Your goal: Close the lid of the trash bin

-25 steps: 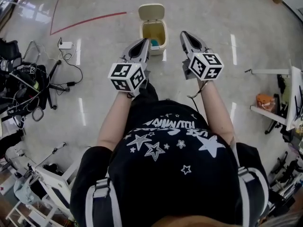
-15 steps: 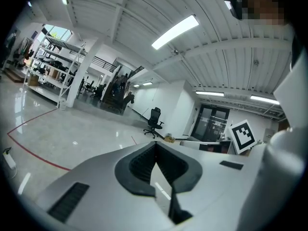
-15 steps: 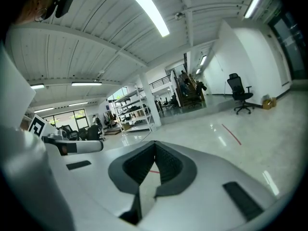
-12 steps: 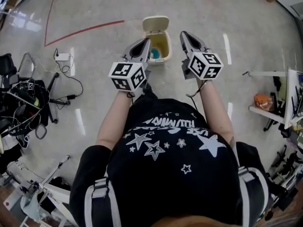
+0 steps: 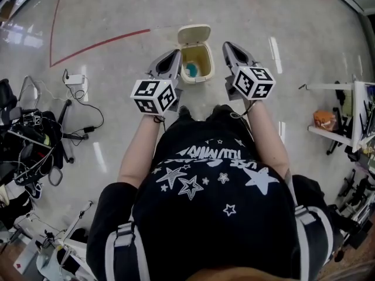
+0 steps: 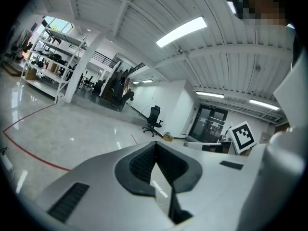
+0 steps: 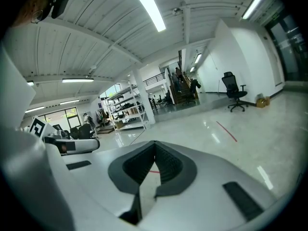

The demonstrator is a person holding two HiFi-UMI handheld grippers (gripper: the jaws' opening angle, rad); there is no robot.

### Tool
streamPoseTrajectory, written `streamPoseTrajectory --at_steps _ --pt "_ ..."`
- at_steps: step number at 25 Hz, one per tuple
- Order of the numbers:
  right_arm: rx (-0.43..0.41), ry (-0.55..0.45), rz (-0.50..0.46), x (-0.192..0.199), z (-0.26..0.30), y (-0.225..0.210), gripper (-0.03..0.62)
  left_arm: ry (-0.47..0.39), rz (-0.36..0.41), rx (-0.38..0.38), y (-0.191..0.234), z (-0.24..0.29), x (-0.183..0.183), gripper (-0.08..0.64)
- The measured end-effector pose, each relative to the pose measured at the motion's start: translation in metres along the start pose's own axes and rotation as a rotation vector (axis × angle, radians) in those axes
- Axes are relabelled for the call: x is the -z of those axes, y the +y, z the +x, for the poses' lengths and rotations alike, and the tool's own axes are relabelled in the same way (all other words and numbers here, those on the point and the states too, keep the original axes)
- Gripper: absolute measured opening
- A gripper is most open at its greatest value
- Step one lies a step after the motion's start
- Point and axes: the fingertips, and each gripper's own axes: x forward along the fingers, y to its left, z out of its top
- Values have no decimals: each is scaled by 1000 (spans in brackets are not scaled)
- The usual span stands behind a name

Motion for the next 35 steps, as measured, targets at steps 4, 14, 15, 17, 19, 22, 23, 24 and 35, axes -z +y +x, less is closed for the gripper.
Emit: streamPoseTrajectory --at_steps 4,14,15,17,19,22,23,24,35 --pt "9 4 18 1 8 -12 5 12 6 1 3 13 0 11" --pt "-72 49 18 -11 68 -57 5 24 13 -101 21 62 -1 11" --pt "-79 55 22 -13 76 -63 5 29 16 -111 24 69 0 11" --pt "-95 75 34 -12 92 -74 5 42 18 -137 31 83 1 11" --pt "-113 101 41 -10 105 -83 5 49 8 -162 37 97 3 11" --pt "-129 131 41 -6 123 -100 5 64 2 -183 43 121 9 11" --pt "-133 138 42 -5 128 -107 5 72 2 -188 45 130 12 11" --pt "-136 147 43 -3 133 -113 5 80 0 -194 47 138 16 11" --pt "-163 281 68 46 184 -156 5 144 -53 -278 92 198 56 11"
